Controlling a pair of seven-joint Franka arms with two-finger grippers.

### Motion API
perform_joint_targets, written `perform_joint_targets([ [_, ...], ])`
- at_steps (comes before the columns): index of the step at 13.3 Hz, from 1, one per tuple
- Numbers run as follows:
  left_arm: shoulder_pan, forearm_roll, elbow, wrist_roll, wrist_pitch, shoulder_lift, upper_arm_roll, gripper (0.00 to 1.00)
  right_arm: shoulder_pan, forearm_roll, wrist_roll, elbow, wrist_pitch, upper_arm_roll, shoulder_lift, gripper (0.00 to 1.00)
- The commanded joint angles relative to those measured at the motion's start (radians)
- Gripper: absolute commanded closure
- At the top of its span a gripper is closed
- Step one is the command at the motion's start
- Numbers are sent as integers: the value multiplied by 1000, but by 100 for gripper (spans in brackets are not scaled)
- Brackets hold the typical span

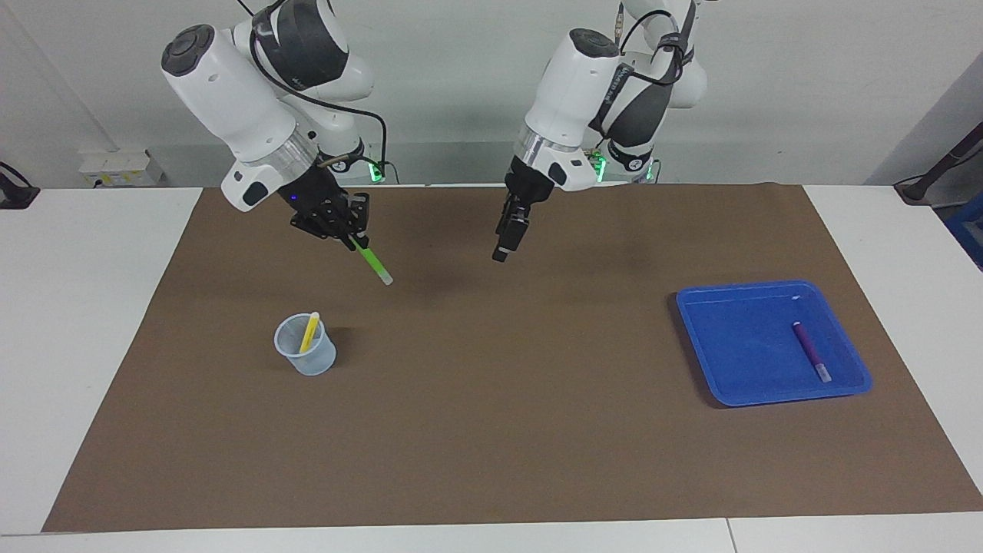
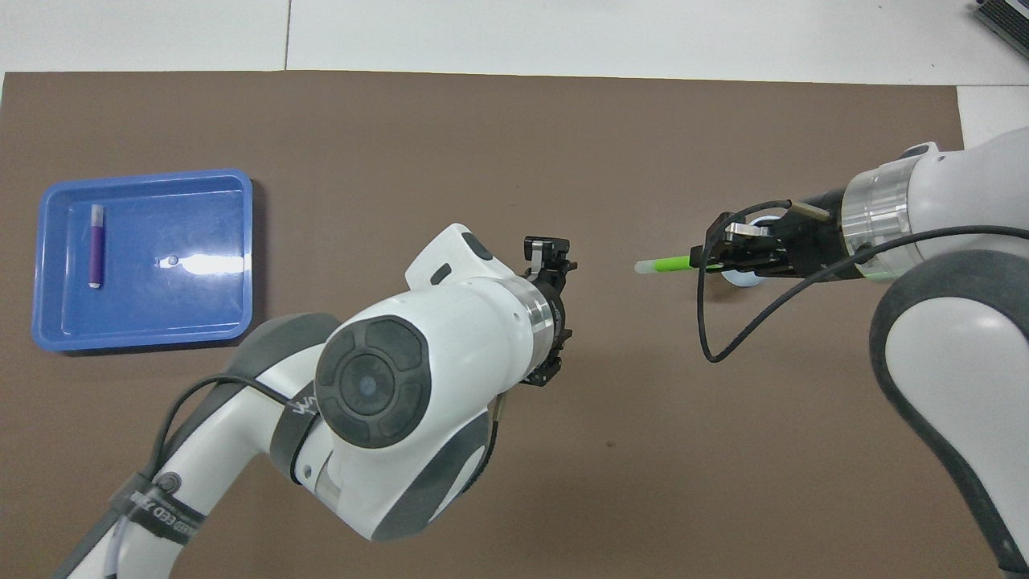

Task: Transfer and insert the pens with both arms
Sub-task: 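Carry the green pen to the cup with the right gripper while the left gripper withdraws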

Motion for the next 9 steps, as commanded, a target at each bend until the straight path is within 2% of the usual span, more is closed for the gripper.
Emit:
perform_joint_targets([
  [1,100,8,-25,124,-71,-37,-6,13,-74,-77,-142,9,-32,6,8,100],
  [2,135,8,-19,153,-88,-37,-5,6,-106,-89,-211,-1,-33,6,6,100],
  [4,195,8,-9,192,-106,-44,-5,0,-166,-96,-325,-38,-17,6,6,100],
  [7,271,8,-13,364,-163,-57,-5,0,-189,-105,-352,-54,42,7,43,100],
  [9,328,8,-8,440,-196,-64,-5,0,-177,-163,-353,-52,106,7,74,100],
])
